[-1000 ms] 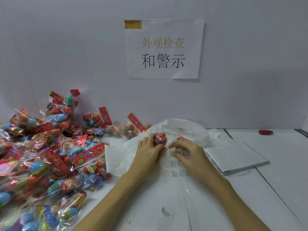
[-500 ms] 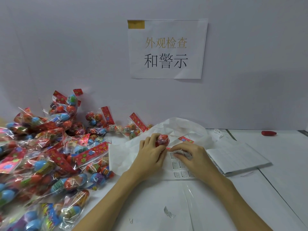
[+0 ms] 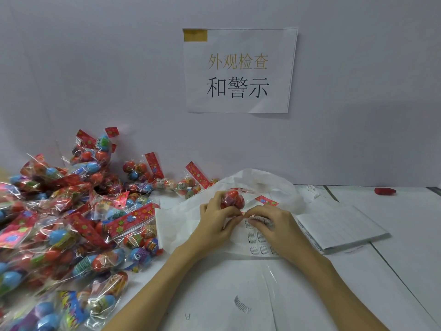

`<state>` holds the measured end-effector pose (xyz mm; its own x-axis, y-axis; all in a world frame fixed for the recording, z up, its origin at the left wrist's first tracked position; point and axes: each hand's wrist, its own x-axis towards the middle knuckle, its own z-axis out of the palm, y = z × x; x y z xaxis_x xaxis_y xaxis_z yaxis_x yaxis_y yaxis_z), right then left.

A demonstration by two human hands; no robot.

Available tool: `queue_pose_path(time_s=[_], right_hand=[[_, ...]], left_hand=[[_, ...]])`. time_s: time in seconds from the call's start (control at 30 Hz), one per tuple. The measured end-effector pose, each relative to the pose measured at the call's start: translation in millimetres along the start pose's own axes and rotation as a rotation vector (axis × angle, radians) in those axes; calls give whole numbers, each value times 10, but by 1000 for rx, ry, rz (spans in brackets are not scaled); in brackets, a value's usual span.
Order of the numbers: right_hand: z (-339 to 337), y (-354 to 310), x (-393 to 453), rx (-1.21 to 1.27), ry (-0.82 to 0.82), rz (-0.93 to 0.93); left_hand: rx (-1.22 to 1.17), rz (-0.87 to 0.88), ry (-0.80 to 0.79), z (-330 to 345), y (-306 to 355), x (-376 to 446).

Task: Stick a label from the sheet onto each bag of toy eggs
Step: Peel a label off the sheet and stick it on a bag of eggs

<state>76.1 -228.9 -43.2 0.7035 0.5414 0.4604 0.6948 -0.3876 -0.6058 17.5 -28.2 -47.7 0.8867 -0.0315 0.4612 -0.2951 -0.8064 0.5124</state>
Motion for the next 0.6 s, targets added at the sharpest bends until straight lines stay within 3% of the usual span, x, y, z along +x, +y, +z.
queue_pose_path(time_s=[0.6], right_hand=[[-104, -51, -14, 146, -41, 2]], left_hand=[[8, -165, -83, 17, 40, 27]])
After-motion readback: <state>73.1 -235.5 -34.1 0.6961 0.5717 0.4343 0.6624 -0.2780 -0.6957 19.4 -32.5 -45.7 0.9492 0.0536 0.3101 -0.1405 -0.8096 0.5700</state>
